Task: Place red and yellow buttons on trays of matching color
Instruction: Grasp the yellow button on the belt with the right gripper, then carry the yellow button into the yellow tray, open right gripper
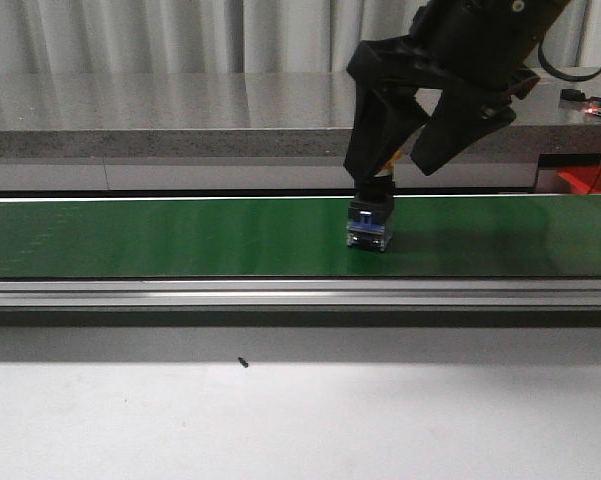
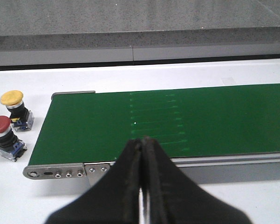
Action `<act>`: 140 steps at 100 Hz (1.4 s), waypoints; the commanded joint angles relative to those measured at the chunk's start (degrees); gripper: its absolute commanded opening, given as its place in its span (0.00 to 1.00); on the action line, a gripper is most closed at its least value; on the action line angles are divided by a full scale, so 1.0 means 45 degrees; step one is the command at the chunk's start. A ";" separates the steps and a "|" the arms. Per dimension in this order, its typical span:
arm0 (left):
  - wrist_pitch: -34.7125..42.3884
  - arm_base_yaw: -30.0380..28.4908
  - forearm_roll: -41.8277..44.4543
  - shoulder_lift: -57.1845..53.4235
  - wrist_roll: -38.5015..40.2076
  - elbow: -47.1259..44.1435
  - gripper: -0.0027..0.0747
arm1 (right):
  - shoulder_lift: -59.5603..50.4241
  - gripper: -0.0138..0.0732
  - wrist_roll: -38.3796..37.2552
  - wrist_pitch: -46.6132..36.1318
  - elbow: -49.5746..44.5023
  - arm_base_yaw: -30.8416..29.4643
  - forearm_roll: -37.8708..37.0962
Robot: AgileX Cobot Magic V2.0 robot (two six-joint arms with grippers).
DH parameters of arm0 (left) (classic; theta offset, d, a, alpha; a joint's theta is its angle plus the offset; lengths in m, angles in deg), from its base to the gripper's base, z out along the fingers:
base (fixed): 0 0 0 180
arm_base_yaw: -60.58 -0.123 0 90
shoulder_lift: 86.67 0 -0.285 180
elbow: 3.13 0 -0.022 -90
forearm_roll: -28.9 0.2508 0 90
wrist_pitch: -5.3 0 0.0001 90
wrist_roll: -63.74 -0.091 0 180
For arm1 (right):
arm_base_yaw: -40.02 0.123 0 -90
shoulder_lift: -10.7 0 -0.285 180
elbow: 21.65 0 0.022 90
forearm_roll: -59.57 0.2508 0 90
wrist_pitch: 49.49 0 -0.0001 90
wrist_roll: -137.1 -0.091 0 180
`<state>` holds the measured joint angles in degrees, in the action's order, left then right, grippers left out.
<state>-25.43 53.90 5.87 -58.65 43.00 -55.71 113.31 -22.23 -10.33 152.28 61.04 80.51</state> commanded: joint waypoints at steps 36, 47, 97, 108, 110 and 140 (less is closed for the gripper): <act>0.0907 0.0096 -0.0322 0.0085 0.0044 0.0323 0.01 | 0.0151 0.40 0.0151 0.0010 0.1073 0.0037 0.0230; 0.0907 0.0096 -0.0322 0.0085 0.0044 0.0323 0.01 | 0.0151 0.35 0.0151 0.0417 0.1073 0.0037 0.0230; 0.0907 0.0096 -0.0322 0.0085 0.0044 0.0323 0.01 | -0.1728 0.35 -0.0299 0.2692 0.1678 -0.3277 0.0241; 0.0907 0.0096 -0.0322 0.0085 0.0044 0.0323 0.01 | -0.2091 0.35 -0.0309 0.3196 0.1678 -0.5269 0.0313; 0.0907 0.0096 -0.0322 0.0085 0.0044 0.0323 0.01 | -0.2110 0.35 -0.0309 0.3222 0.1678 -0.5648 0.0343; 0.0907 0.0096 -0.0322 0.0085 0.0044 0.0323 0.01 | -0.2030 0.35 -0.0309 0.3072 0.1640 -1.0287 0.1228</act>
<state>-25.43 53.90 5.87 -58.65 42.90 -55.71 106.38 -23.41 5.40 157.88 18.82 83.19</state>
